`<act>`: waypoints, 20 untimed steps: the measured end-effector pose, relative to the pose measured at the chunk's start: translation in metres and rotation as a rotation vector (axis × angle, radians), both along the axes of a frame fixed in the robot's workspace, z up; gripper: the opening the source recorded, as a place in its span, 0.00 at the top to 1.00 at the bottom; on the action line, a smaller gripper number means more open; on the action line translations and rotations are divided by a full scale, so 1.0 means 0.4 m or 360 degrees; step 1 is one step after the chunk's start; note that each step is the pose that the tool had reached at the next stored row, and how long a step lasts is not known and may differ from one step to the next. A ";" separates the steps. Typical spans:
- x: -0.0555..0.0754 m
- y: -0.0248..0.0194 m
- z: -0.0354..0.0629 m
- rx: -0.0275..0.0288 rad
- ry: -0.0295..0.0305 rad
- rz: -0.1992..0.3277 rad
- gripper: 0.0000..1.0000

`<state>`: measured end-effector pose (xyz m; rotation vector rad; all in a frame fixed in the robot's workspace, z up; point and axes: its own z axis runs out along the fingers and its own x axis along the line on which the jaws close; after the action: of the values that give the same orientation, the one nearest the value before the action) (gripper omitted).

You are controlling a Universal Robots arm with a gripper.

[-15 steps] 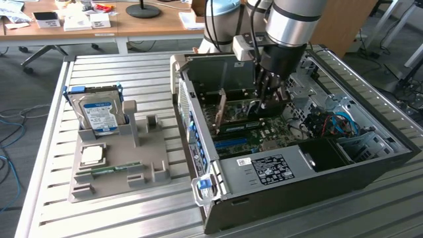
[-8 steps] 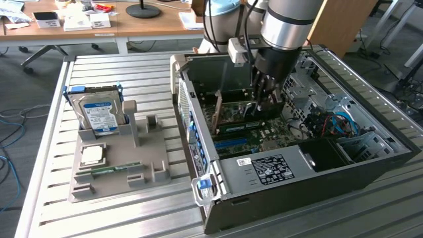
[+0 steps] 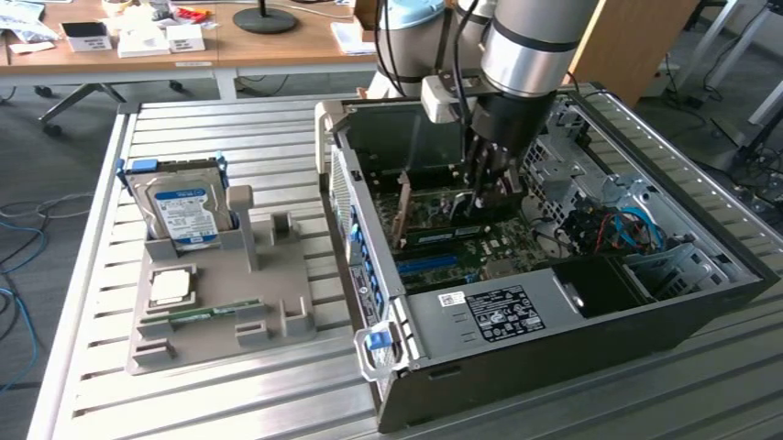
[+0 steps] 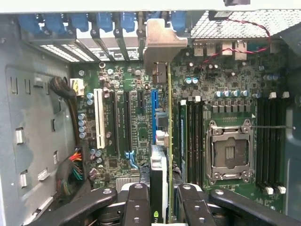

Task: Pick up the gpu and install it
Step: 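Insert the gpu into the slot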

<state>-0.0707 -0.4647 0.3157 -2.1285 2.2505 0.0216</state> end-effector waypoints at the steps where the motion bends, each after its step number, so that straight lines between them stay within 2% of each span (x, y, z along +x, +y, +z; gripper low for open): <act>1: 0.000 0.000 -0.001 -0.00003 -0.00001 0.0001 0.73; 15: -0.007 0.000 -0.013 -0.00008 -0.00001 0.0003 0.73; 20: -0.008 0.000 -0.026 -0.00010 0.00001 0.0011 0.73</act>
<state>-0.0739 -0.4647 0.3054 -2.1366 2.2435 0.0212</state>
